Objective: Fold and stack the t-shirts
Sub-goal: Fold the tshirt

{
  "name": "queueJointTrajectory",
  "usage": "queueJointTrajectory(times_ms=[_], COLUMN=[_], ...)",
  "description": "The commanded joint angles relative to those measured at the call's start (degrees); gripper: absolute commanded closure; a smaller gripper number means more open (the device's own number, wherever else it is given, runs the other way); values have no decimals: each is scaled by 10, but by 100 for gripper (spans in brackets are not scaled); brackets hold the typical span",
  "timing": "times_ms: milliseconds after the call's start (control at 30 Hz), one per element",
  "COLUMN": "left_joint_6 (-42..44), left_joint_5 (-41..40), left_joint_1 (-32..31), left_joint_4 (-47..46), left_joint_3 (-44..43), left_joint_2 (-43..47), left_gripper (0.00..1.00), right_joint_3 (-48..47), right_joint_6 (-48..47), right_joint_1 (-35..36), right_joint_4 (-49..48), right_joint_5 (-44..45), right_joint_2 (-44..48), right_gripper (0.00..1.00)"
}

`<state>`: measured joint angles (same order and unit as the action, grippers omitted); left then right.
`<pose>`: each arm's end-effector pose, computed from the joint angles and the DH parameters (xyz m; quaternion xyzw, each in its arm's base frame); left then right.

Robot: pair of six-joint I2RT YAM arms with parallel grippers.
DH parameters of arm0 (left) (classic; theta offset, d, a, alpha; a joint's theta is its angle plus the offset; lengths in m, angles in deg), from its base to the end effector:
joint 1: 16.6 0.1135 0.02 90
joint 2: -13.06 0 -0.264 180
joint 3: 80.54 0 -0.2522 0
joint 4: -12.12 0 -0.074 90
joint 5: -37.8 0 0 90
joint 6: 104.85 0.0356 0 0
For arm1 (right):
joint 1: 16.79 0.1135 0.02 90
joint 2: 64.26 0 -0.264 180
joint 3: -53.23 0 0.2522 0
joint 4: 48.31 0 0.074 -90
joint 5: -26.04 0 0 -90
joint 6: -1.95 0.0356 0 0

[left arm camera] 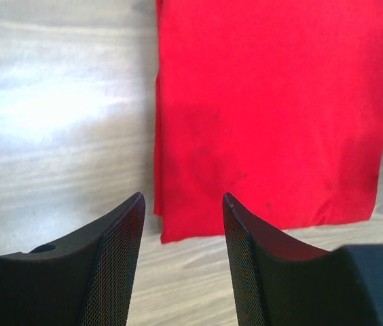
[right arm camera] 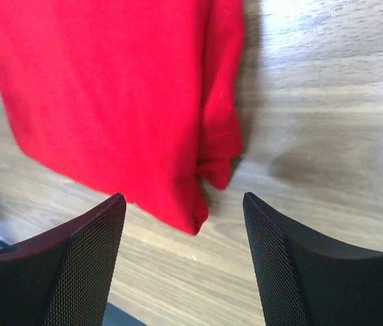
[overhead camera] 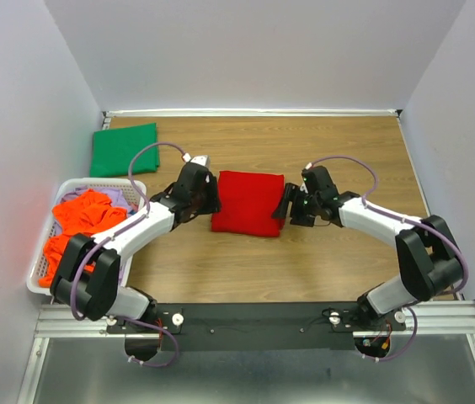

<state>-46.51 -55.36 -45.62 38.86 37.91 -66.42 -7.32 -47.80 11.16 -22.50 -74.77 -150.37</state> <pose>0.2542 -0.1388 0.2184 -0.0319 0.9219 -0.1726 0.3453 0.2598 0.1454 0.1830 0.0697 0.9374 0.2582 0.2228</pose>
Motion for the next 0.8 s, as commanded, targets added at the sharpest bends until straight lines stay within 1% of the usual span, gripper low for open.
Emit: queueJointTrajectory(times_ms=[0, 33, 100, 200, 333, 400, 500, 567, 633, 700, 767], left_joint_6=[17, 19, 22, 31, 39, 40, 41, 40, 30, 16, 9], left_joint_5=[-12, -11, -7, 5, 5, 7, 22, 29, 65, 76, 82], left_joint_1=[-2, -2, -1, -2, 1, 3, 4, 6, 9, 13, 16], left_joint_4=[-4, -7, -15, -14, -1, 2, -6, -17, -36, -50, -65], left_joint_3=[-32, -34, -43, -60, -67, -64, -47, -25, 4, 33, 48], left_joint_2=[-35, -47, -59, -77, -66, -58, -44, -39, -42, -47, -56], left_gripper=[43, 43, 45, 51, 54, 54, 54, 54, 54, 54, 55], right_joint_3=[-23, -27, -38, -55, -66, -71, -88, -96, -91, -78, -66], right_joint_6=[11, 9, 4, 0, -2, -17, -40, -47, -46, -48, -52], right_joint_1=[-1, -1, -1, -1, -1, 0, -1, -1, -1, -1, -4], right_joint_4=[32, 30, 18, 17, 21, 21, 13, 0, -39, -77, -94], right_joint_5=[22, 18, 16, 8, 28, 18, -32, -90, -146, -172, -181], right_joint_2=[-47, -56, -70, -77, -42, -27, -14, -28, -44, -75, -97], right_gripper=[23, 23, 27, 33, 41, 41, 41, 42, 42, 43, 46])
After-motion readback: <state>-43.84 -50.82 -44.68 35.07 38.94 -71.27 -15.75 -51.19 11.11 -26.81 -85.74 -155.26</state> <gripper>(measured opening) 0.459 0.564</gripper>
